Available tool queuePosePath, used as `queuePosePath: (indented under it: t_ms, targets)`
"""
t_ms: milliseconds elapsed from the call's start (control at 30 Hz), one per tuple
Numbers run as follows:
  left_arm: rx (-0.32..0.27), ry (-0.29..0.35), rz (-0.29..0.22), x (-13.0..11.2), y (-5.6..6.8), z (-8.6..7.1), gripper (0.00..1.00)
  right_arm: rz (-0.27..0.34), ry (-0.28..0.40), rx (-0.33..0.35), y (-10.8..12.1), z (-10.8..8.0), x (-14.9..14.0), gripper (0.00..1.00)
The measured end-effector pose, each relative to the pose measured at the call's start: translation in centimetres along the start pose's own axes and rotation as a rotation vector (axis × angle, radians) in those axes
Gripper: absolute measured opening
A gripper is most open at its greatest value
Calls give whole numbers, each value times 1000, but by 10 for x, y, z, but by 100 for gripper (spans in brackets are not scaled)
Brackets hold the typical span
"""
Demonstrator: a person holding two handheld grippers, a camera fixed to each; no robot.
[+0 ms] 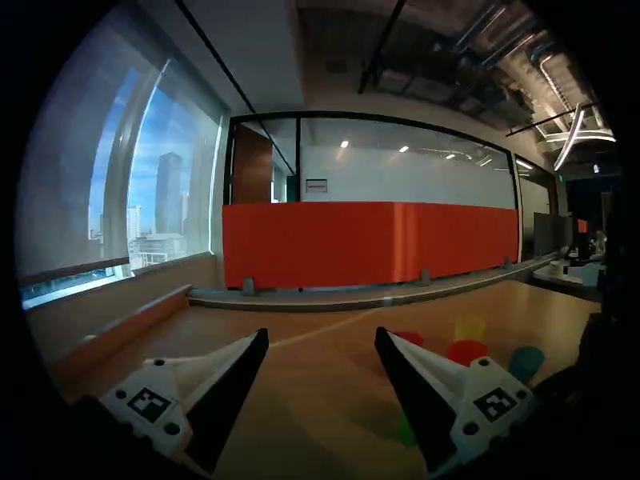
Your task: Pour water
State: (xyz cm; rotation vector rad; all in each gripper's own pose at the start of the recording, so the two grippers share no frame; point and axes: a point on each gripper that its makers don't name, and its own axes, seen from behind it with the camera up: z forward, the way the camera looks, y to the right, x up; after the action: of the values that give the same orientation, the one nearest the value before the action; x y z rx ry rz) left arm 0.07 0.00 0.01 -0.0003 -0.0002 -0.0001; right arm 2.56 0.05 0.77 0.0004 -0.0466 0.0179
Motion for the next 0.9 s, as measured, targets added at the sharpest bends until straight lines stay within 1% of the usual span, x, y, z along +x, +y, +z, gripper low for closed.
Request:
queuePosePath:
  t_ms: [167, 267, 433, 600, 700, 900]
  targets:
    - [-15, -11, -6, 20, 2, 3, 99, 7, -21, 27, -6, 2, 24, 99]
    - [-29, -18, -20, 36, 4, 4, 99, 7, -24, 44, -10, 2, 42, 99]
    - [-60, -13, -51, 68, 7, 5, 99, -6, -15, 55, -14, 3, 73, 99]
    - [-90, -28, -56, 89, 9, 7, 99, -11, -9, 75, -17, 3, 99, 99]
    - [-105, -37, -50, 95, 10, 11, 99, -3, -4, 80, -17, 5, 108, 99]
    - [-140, -52, -49, 99, 13, 14, 99, 4, -16, 103, -18, 6, 104, 99]
